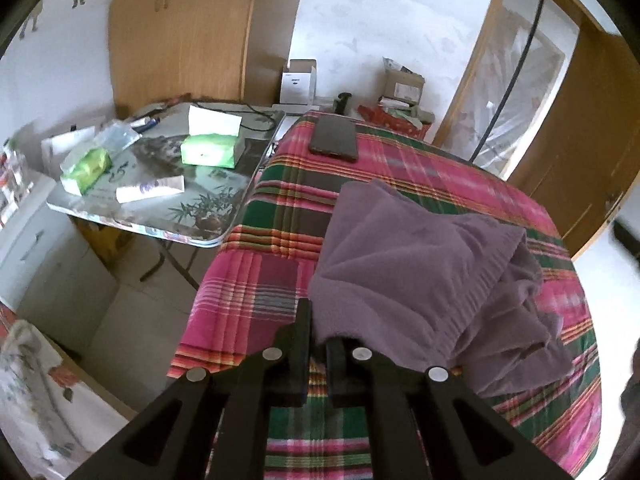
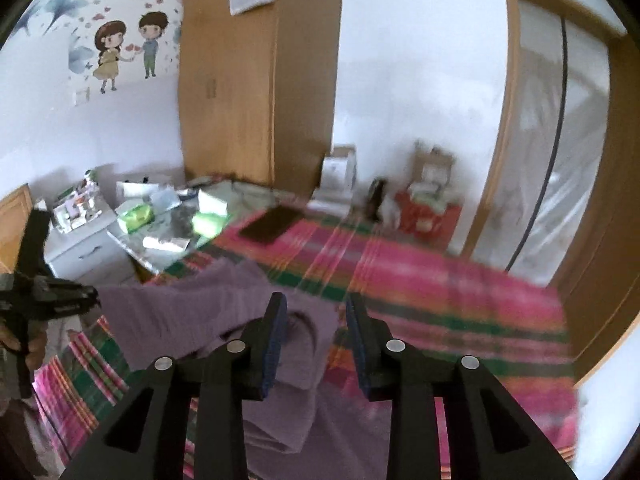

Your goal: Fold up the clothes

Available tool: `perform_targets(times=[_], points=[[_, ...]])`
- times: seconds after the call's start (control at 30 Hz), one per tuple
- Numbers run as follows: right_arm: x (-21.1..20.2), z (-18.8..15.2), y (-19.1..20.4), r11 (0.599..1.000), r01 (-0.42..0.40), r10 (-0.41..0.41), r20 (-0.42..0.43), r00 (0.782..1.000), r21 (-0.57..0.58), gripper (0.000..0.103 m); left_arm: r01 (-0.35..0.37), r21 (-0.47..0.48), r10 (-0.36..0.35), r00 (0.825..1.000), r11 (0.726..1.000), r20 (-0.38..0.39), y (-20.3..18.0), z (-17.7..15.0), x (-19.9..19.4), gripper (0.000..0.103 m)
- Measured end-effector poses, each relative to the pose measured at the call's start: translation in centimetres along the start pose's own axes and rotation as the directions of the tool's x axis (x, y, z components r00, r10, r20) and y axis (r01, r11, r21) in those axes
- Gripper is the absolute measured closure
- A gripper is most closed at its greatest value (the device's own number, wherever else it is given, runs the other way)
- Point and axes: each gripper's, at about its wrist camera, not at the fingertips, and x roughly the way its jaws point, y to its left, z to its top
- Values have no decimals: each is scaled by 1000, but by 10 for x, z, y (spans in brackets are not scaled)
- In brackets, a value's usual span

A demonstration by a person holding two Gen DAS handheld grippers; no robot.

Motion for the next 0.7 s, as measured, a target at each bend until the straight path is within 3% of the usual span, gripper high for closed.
perform_targets(times=[0.17, 0.33, 0.43, 0.57, 0.7], points=[[-43, 32, -13, 996, 86, -85, 72, 994, -13, 71, -34, 48, 35, 999, 998, -13, -3, -5, -19, 98], [-90, 73, -65, 973, 8, -45, 153, 987, 231, 71, -57, 58, 56, 998, 997, 28, -3, -8, -48, 98], [-107, 92, -81, 972, -39, 6, 143, 990, 232, 64, -73, 68, 69, 996, 995, 51, -4, -8, -68, 97], [-107, 82, -74, 990, -13, -3, 116, 993, 141, 63, -56, 67, 51, 995, 996, 80, -11, -9, -79, 97], [-66, 31, -57, 994, -72, 72, 1, 997, 76, 63, -27, 90, 22, 999, 996, 47, -28, -14, -64, 93]])
